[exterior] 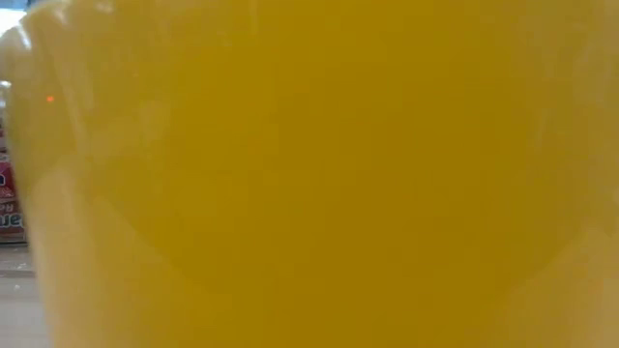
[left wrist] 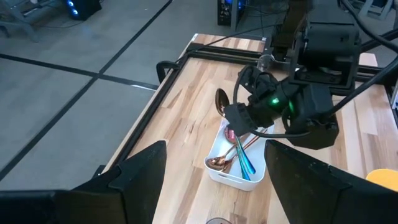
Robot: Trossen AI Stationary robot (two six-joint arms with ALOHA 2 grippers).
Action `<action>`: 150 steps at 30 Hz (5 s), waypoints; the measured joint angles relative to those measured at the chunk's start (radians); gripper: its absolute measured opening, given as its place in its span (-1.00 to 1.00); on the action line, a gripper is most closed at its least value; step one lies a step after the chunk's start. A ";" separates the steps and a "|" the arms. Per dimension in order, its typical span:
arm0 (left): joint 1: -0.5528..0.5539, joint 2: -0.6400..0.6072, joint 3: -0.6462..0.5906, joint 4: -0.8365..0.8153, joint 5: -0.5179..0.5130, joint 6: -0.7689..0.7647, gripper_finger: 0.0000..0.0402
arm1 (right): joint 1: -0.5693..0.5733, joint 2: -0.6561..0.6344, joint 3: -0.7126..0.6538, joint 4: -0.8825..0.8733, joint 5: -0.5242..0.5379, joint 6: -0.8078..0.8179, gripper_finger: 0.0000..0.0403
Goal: Pick & Place Food Item
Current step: Put the violet spoon into the white bin, then return to Home Position
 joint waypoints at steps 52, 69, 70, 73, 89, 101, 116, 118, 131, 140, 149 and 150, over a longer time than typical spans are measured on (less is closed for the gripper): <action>0.000 -0.039 0.001 -0.001 -0.146 -0.008 0.32 | 0.326 -0.651 -0.006 -0.270 0.306 -1.195 -0.21; 0.000 -0.224 -0.672 0.787 -0.172 -0.120 0.32 | 0.402 -1.283 -0.624 0.045 0.295 -1.465 -0.21; 0.000 -0.222 -0.730 0.893 -0.155 -0.118 0.32 | 0.409 -1.322 -0.700 0.118 0.293 -1.477 -0.21; 0.000 -0.200 -0.872 1.203 -0.111 -0.091 0.32 | 0.427 -1.433 -0.924 0.380 0.265 -1.531 -0.21; 0.000 0.004 -1.008 1.528 0.033 -0.082 0.27 | 0.347 -1.617 -1.566 1.406 -0.080 -1.690 -0.21; -0.008 -0.455 -1.306 1.542 0.249 -0.070 -0.52 | 0.322 -1.577 -1.569 1.477 -0.051 -1.651 -0.21; -0.008 -1.015 -1.593 1.291 0.357 -0.007 -0.99 | 0.322 -1.577 -1.569 1.504 0.052 -1.641 -0.21; -0.006 -1.015 -1.593 1.229 0.338 0.018 -0.99 | 0.322 -1.575 -1.569 1.505 0.052 -1.641 -0.21; -0.005 -1.015 -1.592 1.062 0.311 0.098 -0.99 | 0.303 -1.493 -1.568 1.522 0.053 -1.589 -0.21; -0.005 -1.015 -1.592 1.020 0.310 0.039 -0.97 | 0.278 -1.437 -1.569 1.523 0.049 -1.596 -0.21; -0.005 -0.984 -1.590 0.988 0.310 0.036 -0.99 | 0.269 -1.438 -1.569 1.515 0.003 -1.649 -0.21; -0.005 -0.977 -1.590 0.988 0.310 0.035 -0.99 | 0.261 -1.433 -1.569 1.519 -0.017 -1.649 -0.21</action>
